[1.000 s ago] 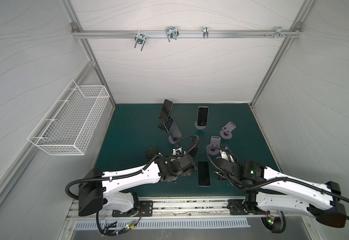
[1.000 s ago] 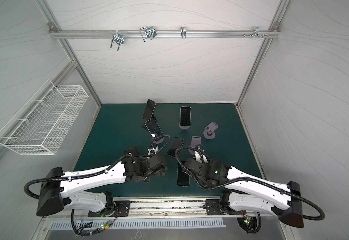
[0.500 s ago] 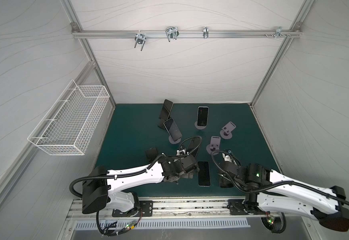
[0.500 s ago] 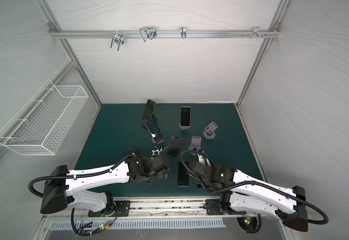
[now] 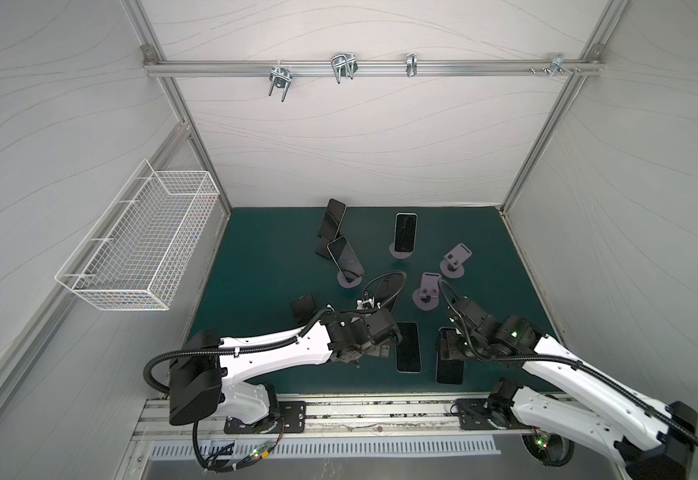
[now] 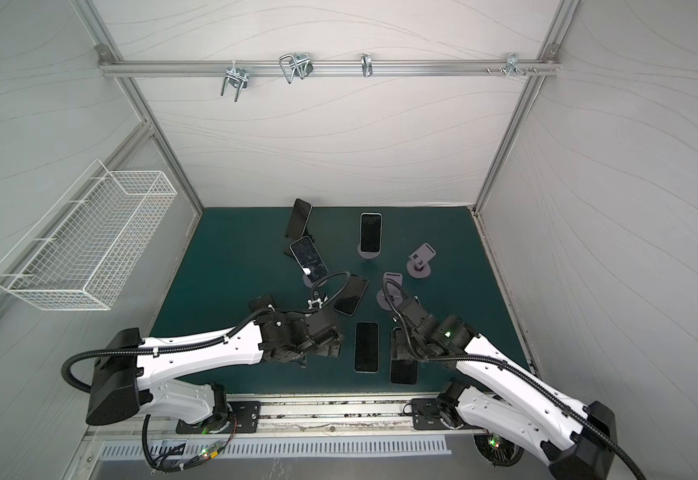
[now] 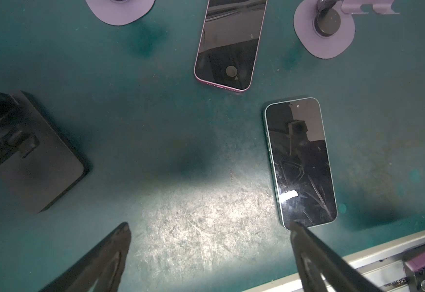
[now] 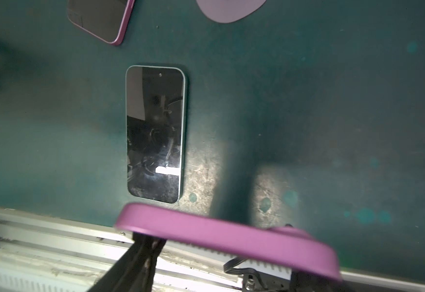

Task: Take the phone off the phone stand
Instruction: 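Lower the pink phone beside the flat teal-edged phone with the right gripper, then lay the pink phone flat on the mat and open the right gripper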

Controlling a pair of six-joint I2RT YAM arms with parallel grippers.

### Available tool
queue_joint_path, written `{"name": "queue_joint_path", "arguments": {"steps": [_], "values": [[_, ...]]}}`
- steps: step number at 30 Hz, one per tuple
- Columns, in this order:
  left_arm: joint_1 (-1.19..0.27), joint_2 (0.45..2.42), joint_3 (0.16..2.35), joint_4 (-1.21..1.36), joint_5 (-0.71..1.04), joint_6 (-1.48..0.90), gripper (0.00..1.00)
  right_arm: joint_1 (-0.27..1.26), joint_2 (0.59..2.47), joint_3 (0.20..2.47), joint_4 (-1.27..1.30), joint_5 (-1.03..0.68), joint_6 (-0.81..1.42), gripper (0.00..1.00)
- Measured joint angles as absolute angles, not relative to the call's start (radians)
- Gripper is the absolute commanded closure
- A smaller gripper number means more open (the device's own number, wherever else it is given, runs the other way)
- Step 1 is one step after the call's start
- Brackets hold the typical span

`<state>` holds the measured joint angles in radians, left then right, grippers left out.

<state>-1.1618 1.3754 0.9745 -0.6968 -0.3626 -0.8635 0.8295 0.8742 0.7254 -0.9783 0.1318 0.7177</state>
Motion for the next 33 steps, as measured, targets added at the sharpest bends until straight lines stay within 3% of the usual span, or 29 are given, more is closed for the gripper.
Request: {"name": "queue_joint_path", "arguments": {"steps": [15, 33], "values": [[-1.163, 1.399, 0.976, -0.680, -0.362, -0.863, 0.01, 0.646, 1.014, 0.682, -0.839, 0.004, 0.608, 0.42], [-1.166, 1.409, 0.976, -0.671, -0.361, -0.862, 0.01, 0.572, 1.190, 0.645, -0.704, -0.028, 0.549, 0.41]]}}
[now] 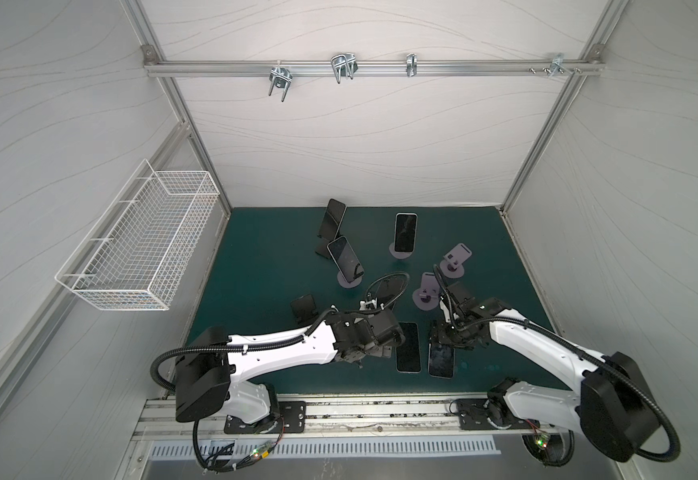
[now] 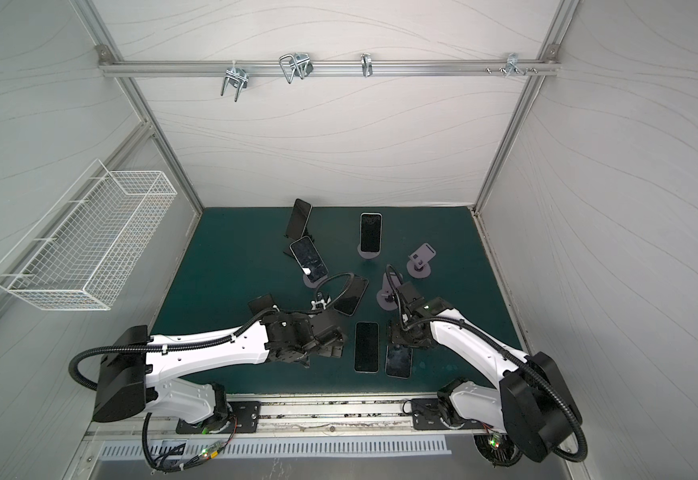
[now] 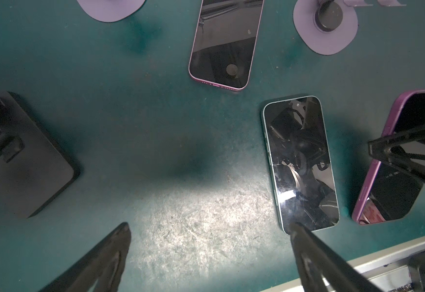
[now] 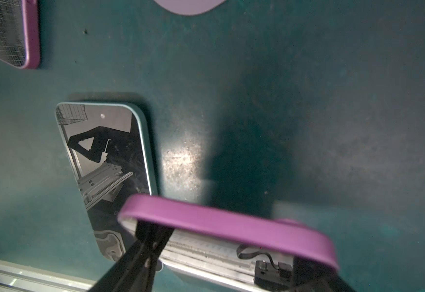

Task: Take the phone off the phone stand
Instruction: 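Lay the pink phone flat on the mat and open the right gripper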

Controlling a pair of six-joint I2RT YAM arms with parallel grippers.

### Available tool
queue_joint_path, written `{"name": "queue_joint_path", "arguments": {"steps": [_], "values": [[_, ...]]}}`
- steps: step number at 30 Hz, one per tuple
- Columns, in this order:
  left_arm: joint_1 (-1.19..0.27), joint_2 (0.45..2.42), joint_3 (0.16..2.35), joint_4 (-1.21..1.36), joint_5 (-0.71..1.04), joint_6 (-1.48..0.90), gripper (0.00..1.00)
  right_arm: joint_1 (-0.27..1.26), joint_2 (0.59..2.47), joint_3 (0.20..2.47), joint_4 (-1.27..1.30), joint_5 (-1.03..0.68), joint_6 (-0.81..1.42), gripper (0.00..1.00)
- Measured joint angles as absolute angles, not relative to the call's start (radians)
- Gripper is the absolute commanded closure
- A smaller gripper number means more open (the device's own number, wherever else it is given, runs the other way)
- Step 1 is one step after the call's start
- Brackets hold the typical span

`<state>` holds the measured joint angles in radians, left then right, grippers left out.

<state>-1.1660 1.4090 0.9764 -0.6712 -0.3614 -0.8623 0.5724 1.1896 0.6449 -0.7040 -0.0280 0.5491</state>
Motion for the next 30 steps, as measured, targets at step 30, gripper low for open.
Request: {"name": "queue_joint_path", "arguments": {"steps": [30], "values": [[-1.166, 1.409, 0.976, -0.672, -0.362, -0.862, 0.01, 0.633, 1.347, 0.656, -0.632, 0.065, 0.579, 0.28]]}}
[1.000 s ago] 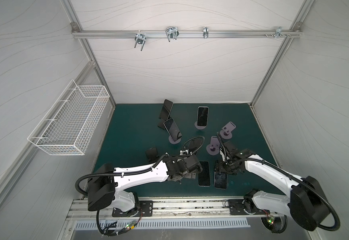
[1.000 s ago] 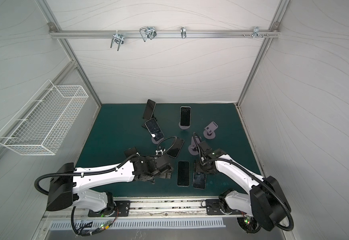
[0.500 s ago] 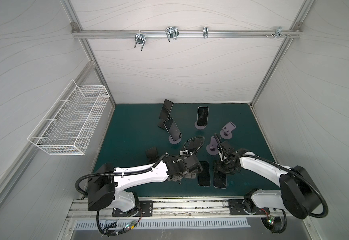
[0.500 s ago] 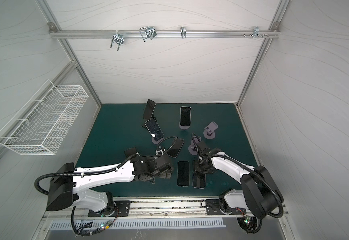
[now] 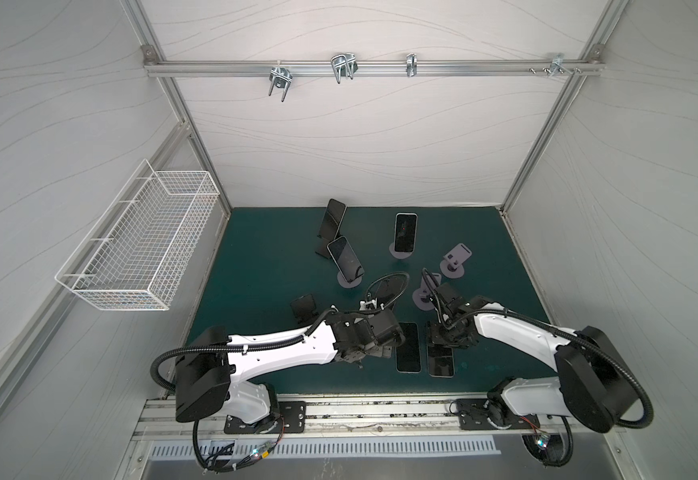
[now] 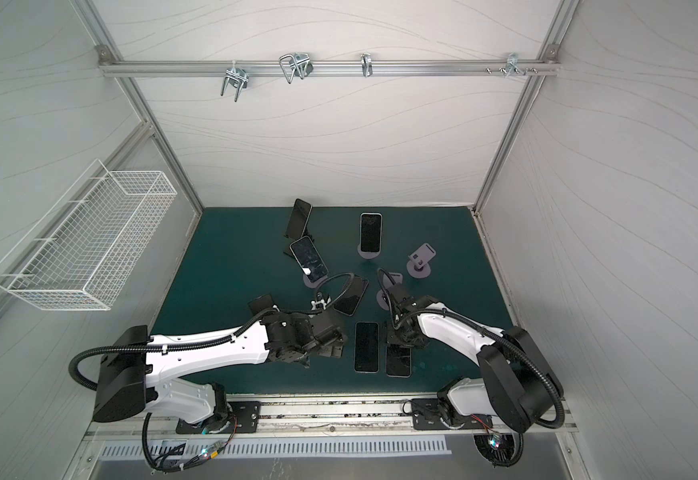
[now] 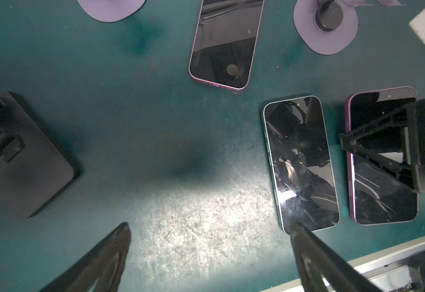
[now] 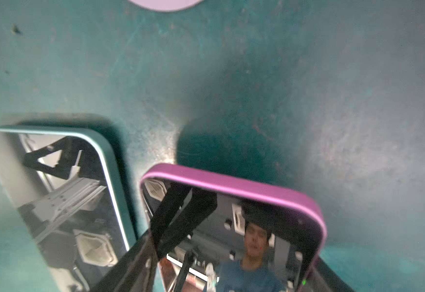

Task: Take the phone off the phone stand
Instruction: 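Lay the pink phone flat on the mat and open the right gripper, then raise the right gripper away from the placed pink phone while the left rises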

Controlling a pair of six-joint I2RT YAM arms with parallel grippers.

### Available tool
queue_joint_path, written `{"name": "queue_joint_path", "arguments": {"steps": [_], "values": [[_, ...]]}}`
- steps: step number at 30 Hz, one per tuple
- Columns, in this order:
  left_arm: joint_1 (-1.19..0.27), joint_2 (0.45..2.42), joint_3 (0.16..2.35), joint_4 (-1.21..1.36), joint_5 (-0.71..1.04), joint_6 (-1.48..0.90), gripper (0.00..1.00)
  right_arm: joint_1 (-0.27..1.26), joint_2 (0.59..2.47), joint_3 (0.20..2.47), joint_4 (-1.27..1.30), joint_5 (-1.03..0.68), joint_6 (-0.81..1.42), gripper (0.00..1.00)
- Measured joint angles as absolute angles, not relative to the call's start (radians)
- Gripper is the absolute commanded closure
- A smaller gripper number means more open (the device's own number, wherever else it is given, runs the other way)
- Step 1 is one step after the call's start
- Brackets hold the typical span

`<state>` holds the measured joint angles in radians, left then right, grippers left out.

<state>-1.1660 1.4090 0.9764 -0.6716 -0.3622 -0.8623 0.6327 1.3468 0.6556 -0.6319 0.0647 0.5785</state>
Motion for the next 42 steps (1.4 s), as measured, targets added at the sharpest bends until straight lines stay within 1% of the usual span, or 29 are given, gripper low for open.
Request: {"name": "queue_joint_path", "arguments": {"steps": [5, 10, 12, 15, 27, 42], "values": [[-1.166, 1.410, 0.976, -0.672, -0.362, -0.862, 0.01, 0.682, 1.374, 0.667, -0.641, 0.130, 0.591, 0.26], [-1.166, 1.410, 0.976, -0.673, -0.363, -0.860, 0.01, 0.688, 1.376, 0.668, -0.641, 0.140, 0.604, 0.22], [-1.166, 1.410, 0.976, -0.674, -0.363, -0.858, 0.01, 0.688, 1.375, 0.668, -0.640, 0.140, 0.609, 0.20], [-1.166, 1.410, 0.976, -0.675, -0.363, -0.855, 0.01, 0.690, 1.371, 0.667, -0.630, 0.149, 0.613, 0.12], [-1.166, 1.428, 0.989, -0.684, -0.366, -0.844, 0.01, 0.689, 1.290, 0.652, -0.628, 0.187, 0.612, 0.01], [-1.166, 1.428, 1.040, -0.717, -0.381, -0.836, 0.01, 0.694, 1.054, 0.675, -0.740, 0.209, 0.605, 0.01]]}}
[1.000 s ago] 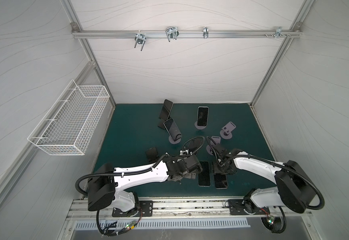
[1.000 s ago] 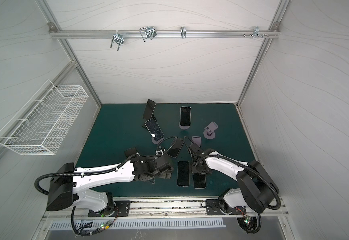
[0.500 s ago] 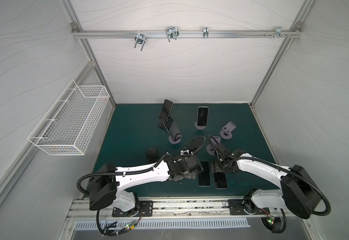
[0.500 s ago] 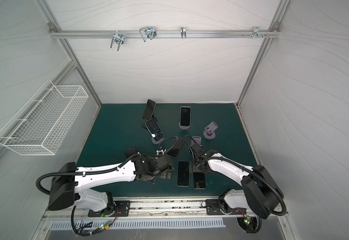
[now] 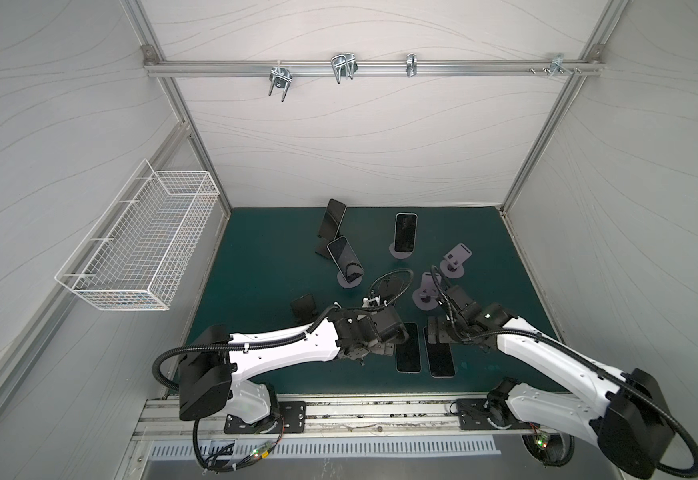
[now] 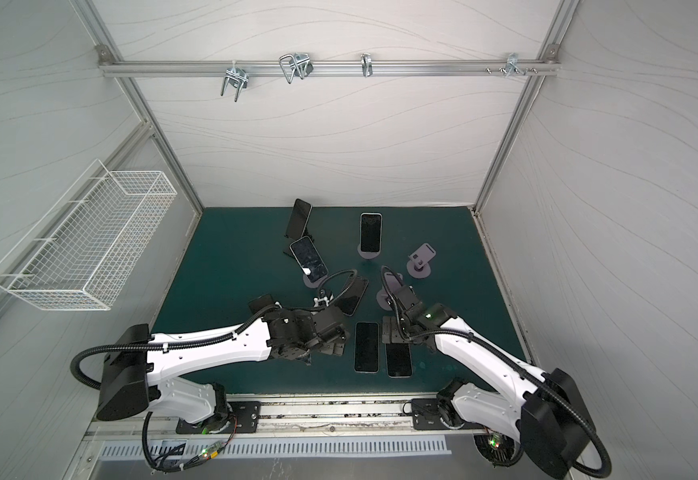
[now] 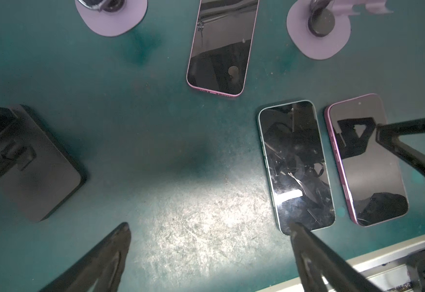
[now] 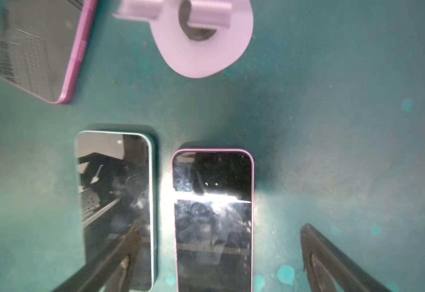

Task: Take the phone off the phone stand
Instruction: 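Raise the right gripper away from the placed pink phone while the left rises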

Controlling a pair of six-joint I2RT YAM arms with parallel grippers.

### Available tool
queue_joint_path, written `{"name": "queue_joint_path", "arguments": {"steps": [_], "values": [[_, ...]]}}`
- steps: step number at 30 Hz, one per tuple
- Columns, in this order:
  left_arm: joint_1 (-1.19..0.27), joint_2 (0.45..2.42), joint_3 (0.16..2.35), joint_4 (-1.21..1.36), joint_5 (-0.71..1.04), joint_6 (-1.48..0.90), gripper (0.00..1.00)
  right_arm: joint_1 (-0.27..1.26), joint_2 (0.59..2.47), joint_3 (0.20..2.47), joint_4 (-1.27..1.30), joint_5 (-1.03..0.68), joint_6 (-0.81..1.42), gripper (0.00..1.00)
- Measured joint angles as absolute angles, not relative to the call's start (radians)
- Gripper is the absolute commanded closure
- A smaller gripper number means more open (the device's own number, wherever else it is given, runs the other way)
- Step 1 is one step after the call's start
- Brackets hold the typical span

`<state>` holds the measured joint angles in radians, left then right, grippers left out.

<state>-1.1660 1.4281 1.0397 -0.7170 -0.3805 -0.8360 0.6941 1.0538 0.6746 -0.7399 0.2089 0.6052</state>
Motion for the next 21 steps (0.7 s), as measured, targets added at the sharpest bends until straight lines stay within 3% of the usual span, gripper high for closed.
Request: {"name": "queue_joint_path", "arguments": {"steps": [10, 21], "values": [[-1.166, 1.320, 1.052, -0.770, -0.460, -0.833, 0.01, 0.721, 0.880, 0.759, -0.847, 0.208, 0.601, 0.03], [-1.116, 1.175, 1.052, -0.833, -0.557, -0.826, 0.01, 0.726, 0.836, 0.820, -0.918, 0.212, 0.601, 0.04]]}}
